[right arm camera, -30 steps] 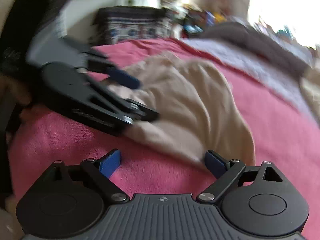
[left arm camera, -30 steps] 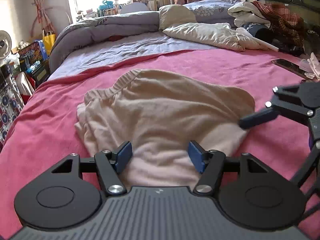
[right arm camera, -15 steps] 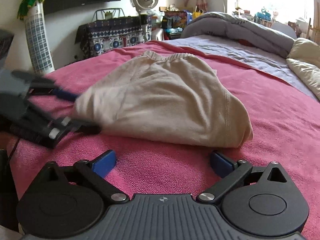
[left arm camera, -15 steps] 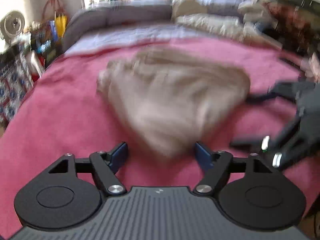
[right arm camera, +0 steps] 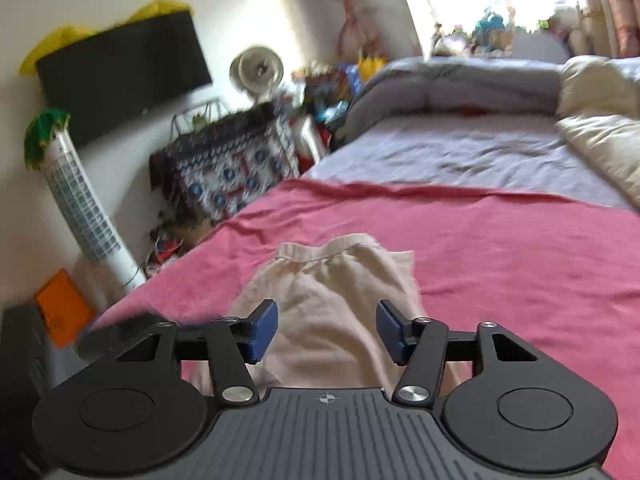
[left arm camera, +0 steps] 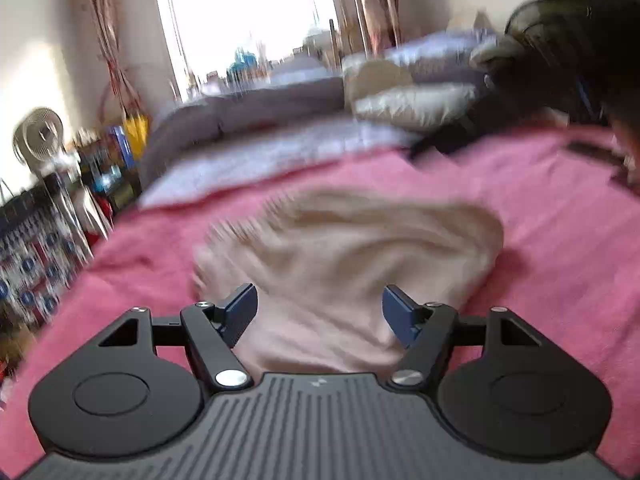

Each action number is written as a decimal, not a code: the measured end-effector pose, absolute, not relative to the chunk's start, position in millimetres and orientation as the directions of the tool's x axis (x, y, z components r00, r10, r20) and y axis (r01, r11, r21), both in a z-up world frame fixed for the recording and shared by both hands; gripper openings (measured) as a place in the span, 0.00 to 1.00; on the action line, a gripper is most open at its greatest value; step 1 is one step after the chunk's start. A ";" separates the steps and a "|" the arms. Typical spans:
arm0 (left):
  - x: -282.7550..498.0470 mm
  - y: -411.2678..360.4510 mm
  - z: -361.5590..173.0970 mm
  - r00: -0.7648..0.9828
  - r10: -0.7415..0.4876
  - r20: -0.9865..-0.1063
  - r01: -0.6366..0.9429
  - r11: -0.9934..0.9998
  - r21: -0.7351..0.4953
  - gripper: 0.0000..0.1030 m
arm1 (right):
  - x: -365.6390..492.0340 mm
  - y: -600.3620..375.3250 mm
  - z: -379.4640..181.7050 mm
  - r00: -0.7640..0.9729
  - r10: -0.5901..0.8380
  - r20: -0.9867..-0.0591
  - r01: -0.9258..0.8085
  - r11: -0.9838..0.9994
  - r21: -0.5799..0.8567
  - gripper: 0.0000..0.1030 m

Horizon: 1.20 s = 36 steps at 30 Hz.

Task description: Fold clothes

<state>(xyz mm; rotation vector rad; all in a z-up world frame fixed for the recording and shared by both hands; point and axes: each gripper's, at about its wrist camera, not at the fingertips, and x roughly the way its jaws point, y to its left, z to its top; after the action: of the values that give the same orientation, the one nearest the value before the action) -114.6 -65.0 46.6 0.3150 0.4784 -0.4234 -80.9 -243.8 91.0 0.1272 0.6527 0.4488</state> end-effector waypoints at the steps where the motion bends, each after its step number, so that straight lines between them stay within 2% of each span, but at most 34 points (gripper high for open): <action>1: -113.0 -65.7 36.3 0.804 -0.313 -0.506 0.453 0.873 0.181 0.69 | -67.7 -229.9 85.4 0.685 0.428 -0.589 -0.380 0.900 0.212 0.54; 4: -108.3 -53.3 31.6 0.785 -0.350 -0.511 0.450 0.889 0.082 0.70 | -18.2 -189.1 51.6 0.616 0.377 -0.692 -0.389 0.909 0.148 0.53; 5: -106.7 -48.9 30.4 0.781 -0.364 -0.507 0.449 0.892 0.051 0.70 | -0.9 -178.0 39.7 0.606 0.345 -0.717 -0.378 0.918 0.122 0.56; 8: -106.9 -49.1 28.3 0.788 -0.362 -0.499 0.439 0.898 0.042 0.70 | 42.8 -158.3 25.3 0.629 0.320 -0.709 -0.364 0.926 0.095 0.82; 11: -106.8 -48.4 27.3 0.792 -0.364 -0.491 0.436 0.899 0.036 0.70 | 66.0 -149.1 24.1 0.632 0.310 -0.710 -0.309 0.941 0.135 0.96; 12: -106.6 -47.5 27.2 0.792 -0.366 -0.489 0.435 0.900 0.031 0.70 | 65.6 -145.6 22.9 0.640 0.300 -0.708 -0.306 0.944 0.124 0.97; 15: -108.0 -43.5 27.8 0.791 -0.371 -0.486 0.433 0.901 0.019 0.72 | 49.5 -148.2 27.5 0.660 0.308 -0.685 -0.322 0.940 0.113 0.97; 22: -112.0 -41.8 29.5 0.794 -0.364 -0.488 0.427 0.904 0.022 0.74 | 8.2 -178.2 65.6 0.689 0.407 -0.599 -0.365 0.910 0.198 0.95; 24: -112.6 -42.2 29.5 0.794 -0.362 -0.488 0.427 0.904 0.025 0.74 | 2.1 -166.7 68.9 0.681 0.371 -0.631 -0.385 0.915 0.122 0.87; 26: -111.6 -42.1 29.2 0.796 -0.360 -0.487 0.426 0.904 0.029 0.74 | 1.1 -141.7 62.7 0.662 0.304 -0.685 -0.418 0.908 -0.001 0.59; 28: -111.6 -42.0 28.9 0.797 -0.358 -0.486 0.425 0.905 0.030 0.74 | 8.8 -113.2 47.2 0.641 0.254 -0.724 -0.453 0.887 -0.090 0.50; 30: -111.2 -41.3 28.7 0.800 -0.353 -0.485 0.418 0.908 0.029 0.74 | 23.5 -91.7 34.7 0.658 0.216 -0.722 -0.444 0.885 -0.139 0.54; 31: -110.9 -40.6 28.6 0.803 -0.349 -0.483 0.412 0.911 0.027 0.74 | 32.6 -85.6 33.1 0.665 0.206 -0.718 -0.426 0.894 -0.138 0.59; 34: -110.9 -38.4 28.4 0.803 -0.351 -0.481 0.408 0.913 0.014 0.74 | 67.3 -86.4 33.2 0.654 0.223 -0.723 -0.371 0.927 -0.050 0.72; 36: -111.0 -38.1 28.4 0.803 -0.351 -0.482 0.407 0.913 0.013 0.74 | 81.8 -95.6 29.9 0.631 0.265 -0.729 -0.354 0.935 0.034 0.76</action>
<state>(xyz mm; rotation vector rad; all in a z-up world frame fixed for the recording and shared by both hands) -111.0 -38.1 28.4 0.1177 0.4930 -0.4070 81.8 -95.6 29.9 -0.1166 0.8138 0.3555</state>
